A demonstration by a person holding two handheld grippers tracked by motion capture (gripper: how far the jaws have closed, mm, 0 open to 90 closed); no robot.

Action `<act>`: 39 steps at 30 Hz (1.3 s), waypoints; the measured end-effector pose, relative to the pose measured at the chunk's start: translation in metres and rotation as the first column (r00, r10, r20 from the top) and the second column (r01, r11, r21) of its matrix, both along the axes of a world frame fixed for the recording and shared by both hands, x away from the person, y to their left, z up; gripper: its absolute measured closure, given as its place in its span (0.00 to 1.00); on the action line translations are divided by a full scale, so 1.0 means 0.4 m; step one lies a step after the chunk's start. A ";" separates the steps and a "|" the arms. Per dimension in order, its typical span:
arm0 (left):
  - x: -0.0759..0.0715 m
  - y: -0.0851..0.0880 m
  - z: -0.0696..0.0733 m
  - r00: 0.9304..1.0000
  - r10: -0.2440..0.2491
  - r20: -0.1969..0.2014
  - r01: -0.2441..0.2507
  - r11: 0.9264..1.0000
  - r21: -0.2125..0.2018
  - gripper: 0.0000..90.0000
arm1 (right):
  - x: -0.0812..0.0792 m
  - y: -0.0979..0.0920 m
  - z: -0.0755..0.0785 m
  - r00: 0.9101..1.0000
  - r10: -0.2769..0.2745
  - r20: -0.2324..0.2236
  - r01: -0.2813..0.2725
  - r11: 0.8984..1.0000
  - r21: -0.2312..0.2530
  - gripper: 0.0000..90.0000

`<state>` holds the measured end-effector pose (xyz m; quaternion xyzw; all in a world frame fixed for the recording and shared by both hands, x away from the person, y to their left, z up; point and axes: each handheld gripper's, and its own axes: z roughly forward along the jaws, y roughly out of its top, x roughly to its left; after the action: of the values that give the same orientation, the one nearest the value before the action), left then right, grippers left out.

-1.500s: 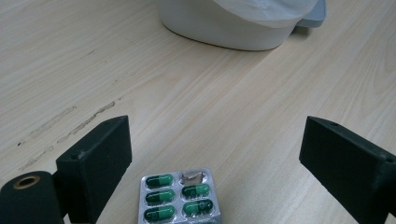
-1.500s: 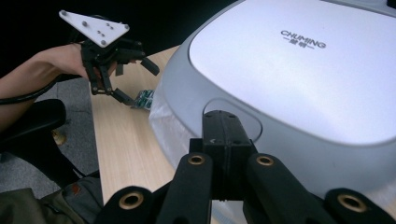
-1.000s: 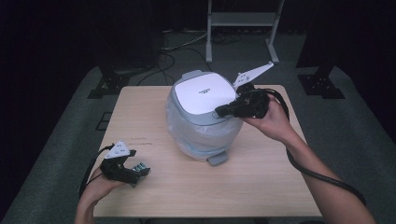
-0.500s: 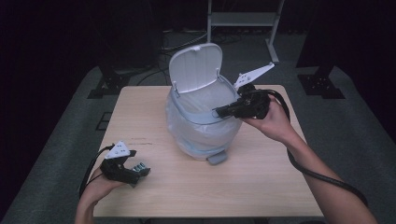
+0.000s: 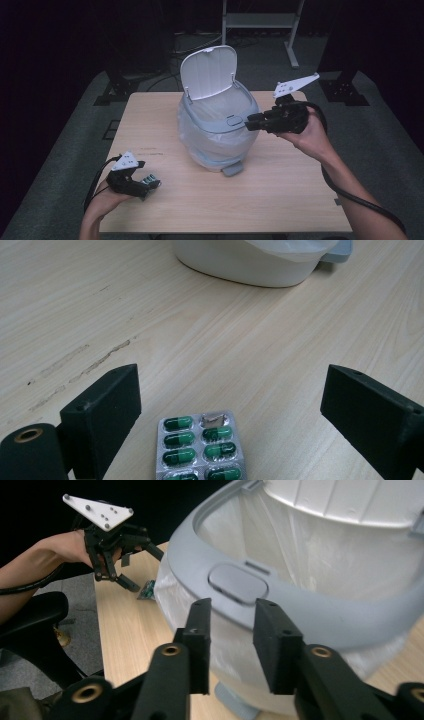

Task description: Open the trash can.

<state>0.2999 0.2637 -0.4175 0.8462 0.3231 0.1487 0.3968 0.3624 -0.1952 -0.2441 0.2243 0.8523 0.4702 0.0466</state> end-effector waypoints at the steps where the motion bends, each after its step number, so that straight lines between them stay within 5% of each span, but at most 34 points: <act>1: 0.000 0.001 0.000 1.000 -0.001 0.000 0.001 1.000 0.004 0.09 | -0.002 -0.011 -0.004 1.000 -0.001 -0.005 0.001 1.000 0.001 0.72; 15: 0.000 -0.002 -0.005 1.000 -0.006 -0.006 0.006 1.000 0.023 0.09 | -0.018 -0.113 -0.099 0.997 -0.057 -0.056 0.058 0.998 0.012 0.57; 39: 0.005 -0.018 -0.025 1.000 -0.013 -0.014 0.014 0.999 0.043 0.09 | -0.030 -0.194 -0.281 0.989 -0.103 -0.109 0.105 0.994 0.010 0.41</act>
<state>0.3019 0.2563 -0.4273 0.8578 0.3168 0.1469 0.3771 0.3506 -0.2728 -0.3564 0.2940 0.8369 0.4610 0.0228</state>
